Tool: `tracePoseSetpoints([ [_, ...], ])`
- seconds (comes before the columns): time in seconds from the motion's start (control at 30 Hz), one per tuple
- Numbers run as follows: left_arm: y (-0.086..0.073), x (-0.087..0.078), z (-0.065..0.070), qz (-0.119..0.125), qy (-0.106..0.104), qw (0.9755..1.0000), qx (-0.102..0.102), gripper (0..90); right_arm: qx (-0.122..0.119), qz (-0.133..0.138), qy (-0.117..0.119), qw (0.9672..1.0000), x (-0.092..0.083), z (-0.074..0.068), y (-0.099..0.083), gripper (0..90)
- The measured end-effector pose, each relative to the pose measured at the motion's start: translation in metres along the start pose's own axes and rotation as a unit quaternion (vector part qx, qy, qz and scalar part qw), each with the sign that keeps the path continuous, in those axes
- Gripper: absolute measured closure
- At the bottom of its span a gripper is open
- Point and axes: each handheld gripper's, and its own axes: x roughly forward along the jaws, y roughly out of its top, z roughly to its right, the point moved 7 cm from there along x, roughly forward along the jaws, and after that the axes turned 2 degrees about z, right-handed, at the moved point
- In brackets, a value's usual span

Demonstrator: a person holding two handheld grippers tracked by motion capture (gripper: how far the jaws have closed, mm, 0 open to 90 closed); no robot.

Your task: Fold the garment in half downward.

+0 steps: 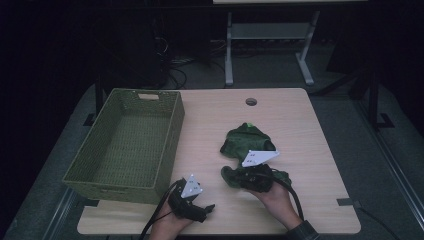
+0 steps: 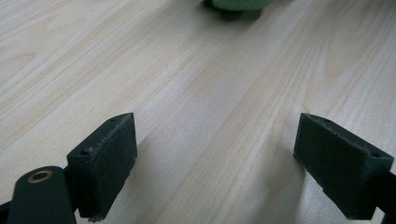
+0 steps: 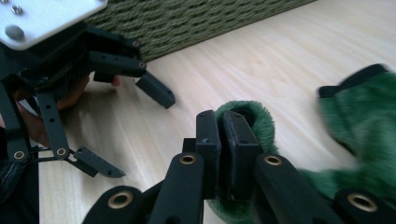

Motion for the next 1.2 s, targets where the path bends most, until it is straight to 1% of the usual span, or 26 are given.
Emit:
tracePoseSetpoints([
  [0.13,0.000,0.000,0.000,0.000,0.000,1.0000,0.000,12.5,0.004,0.011,-0.010,0.9999,-0.013,0.007,0.001,85.0],
  [0.27,0.000,0.000,0.000,0.002,0.000,1.0000,-0.002,12.5,0.012,0.016,-0.024,0.9995,-0.024,0.015,-0.004,84.8],
  [0.5,0.000,0.000,0.000,0.002,0.001,1.0000,-0.002,12.5,0.035,0.014,-0.043,0.9984,-0.040,0.031,-0.017,84.1],
  [0.53,0.001,0.000,0.000,0.002,0.002,1.0000,0.001,12.5,0.038,0.013,-0.046,0.9982,-0.041,0.033,-0.018,84.1],
  [0.6,0.001,0.001,0.001,0.004,0.000,1.0000,-0.005,12.5,0.041,0.006,-0.054,0.9977,-0.043,0.037,-0.022,83.8],
  [0.7,0.000,0.000,0.000,0.001,0.000,1.0000,-0.002,12.5,0.043,-0.001,-0.067,0.9968,-0.044,0.043,-0.025,81.6],
  [0.73,0.000,0.000,0.000,0.000,0.000,1.0000,-0.003,12.6,0.042,0.001,-0.072,0.9965,-0.045,0.046,-0.026,80.6],
  [0.8,0.000,0.000,0.000,0.000,-0.001,1.0000,-0.003,12.5,0.046,-0.002,-0.086,0.9953,-0.047,0.051,-0.027,78.5],
  [0.87,0.000,0.000,0.000,0.000,-0.001,1.0000,-0.003,12.5,0.040,-0.004,-0.095,0.9947,-0.050,0.055,-0.029,78.3],
  [0.9,0.000,0.000,0.000,0.000,-0.001,1.0000,-0.003,12.5,0.041,-0.009,-0.102,0.9939,-0.051,0.057,-0.030,78.4],
  [0.93,0.000,0.000,0.000,0.000,0.000,1.0000,-0.002,12.5,0.038,-0.008,-0.105,0.9937,-0.052,0.058,-0.030,78.4],
  [1.0,0.000,0.000,0.000,0.000,0.000,1.0000,-0.002,12.5,0.040,-0.011,-0.108,0.9933,-0.053,0.060,-0.031,78.5],
  [1.07,0.000,0.000,0.000,0.000,0.000,1.0000,0.000,12.5,0.036,-0.016,-0.120,0.9920,-0.055,0.063,-0.032,78.5],
  [1.13,0.000,0.000,0.000,0.000,0.000,1.0000,-0.001,12.5,0.043,-0.011,-0.119,0.9919,-0.058,0.064,-0.030,80.1],
  [1.17,0.000,0.000,0.000,0.001,0.000,1.0000,-0.001,12.5,0.038,-0.004,-0.120,0.9921,-0.060,0.065,-0.027,81.4],
  [1.2,0.001,0.001,0.000,0.003,0.000,1.0000,-0.004,12.5,0.038,0.003,-0.118,0.9923,-0.062,0.064,-0.023,83.4],
])
